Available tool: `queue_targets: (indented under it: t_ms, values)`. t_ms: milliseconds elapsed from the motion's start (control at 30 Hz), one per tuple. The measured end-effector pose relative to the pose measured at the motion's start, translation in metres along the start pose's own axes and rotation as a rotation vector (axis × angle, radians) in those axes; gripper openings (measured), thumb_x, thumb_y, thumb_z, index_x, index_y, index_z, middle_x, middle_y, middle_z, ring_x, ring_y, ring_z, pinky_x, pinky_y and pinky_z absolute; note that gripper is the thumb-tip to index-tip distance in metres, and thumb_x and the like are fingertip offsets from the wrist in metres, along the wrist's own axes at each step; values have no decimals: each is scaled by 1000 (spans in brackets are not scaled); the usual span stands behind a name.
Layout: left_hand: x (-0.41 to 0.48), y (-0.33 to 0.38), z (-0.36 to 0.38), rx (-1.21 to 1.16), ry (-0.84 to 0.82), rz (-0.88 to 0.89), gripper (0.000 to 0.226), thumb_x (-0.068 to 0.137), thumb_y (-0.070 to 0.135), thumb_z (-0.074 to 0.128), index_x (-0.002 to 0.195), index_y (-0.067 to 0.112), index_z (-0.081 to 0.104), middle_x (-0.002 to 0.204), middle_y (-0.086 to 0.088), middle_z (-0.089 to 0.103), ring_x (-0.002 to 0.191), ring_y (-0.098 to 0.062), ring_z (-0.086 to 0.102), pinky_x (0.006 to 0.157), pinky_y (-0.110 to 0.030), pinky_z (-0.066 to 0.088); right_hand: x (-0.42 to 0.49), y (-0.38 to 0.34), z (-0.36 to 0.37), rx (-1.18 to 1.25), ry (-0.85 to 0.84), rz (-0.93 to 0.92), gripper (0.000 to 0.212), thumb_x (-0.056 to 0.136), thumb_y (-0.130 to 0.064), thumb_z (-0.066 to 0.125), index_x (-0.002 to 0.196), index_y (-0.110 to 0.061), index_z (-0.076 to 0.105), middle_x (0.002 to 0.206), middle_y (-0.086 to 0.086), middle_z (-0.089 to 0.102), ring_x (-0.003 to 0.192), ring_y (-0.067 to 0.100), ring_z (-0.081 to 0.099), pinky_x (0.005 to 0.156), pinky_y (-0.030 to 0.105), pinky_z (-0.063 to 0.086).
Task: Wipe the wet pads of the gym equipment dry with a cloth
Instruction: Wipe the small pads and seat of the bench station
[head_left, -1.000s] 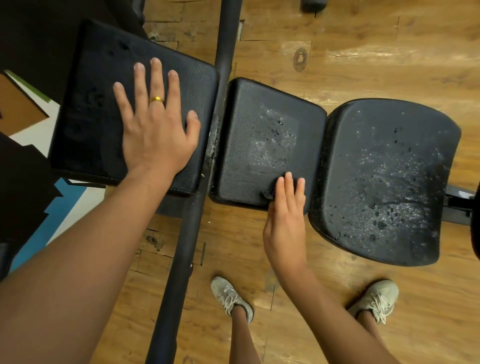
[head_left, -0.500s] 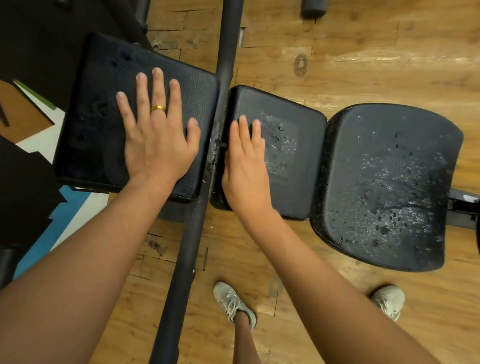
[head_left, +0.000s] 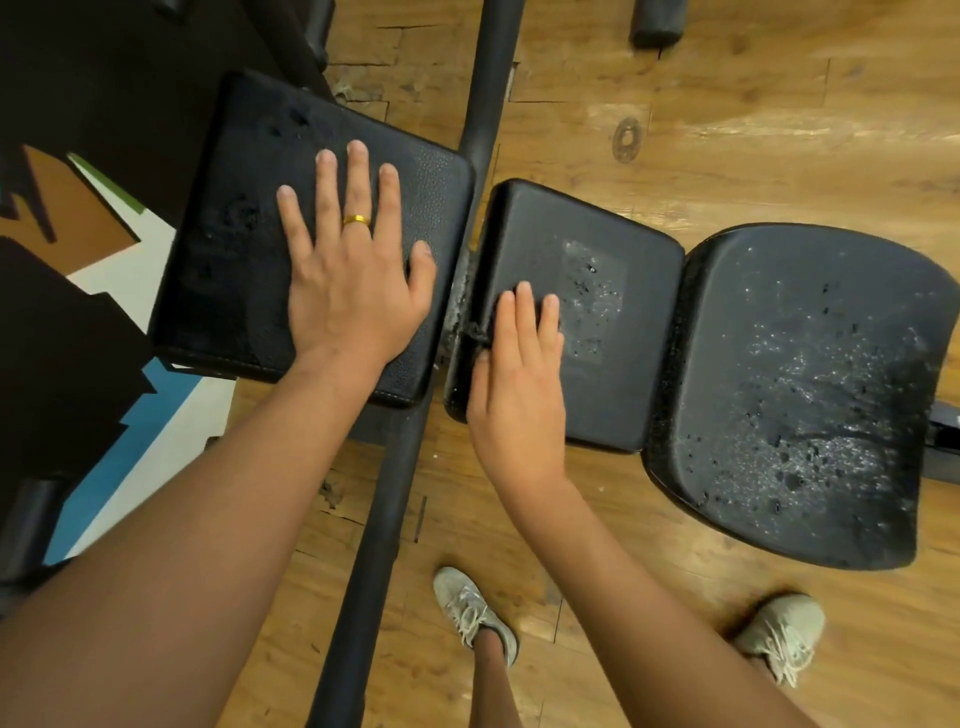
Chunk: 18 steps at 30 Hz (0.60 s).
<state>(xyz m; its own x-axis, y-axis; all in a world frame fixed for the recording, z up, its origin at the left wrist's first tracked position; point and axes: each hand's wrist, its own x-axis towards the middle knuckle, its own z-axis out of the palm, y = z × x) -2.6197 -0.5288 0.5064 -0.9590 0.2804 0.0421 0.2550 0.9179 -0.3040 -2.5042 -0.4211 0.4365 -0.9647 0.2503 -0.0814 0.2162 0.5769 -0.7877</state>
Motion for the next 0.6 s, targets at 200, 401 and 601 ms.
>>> queue_targets:
  t_ms: [200,401,601]
  values:
    - [0,-2,2,14,-1,2,69,102,45,26,160,10,18,168,-17,10,155,-36,5,122,-64,9,34,-7,3,-2,32,7,55,106,-14,36,158,-4,22,168,12,13,156,32,-3,126,43,1]
    - [2,-2,3,21,-5,-1,69,102,46,27,160,11,19,168,-16,10,155,-36,6,122,-63,9,105,-12,0,-25,104,47,56,105,-13,35,159,-4,22,168,13,14,156,34,-1,125,47,5]
    - [3,-2,5,22,-14,-8,69,102,47,27,161,12,17,169,-15,8,156,-35,5,122,-63,9,78,-10,2,-38,96,28,56,106,-12,35,159,-5,20,168,12,13,156,33,-1,127,45,3]
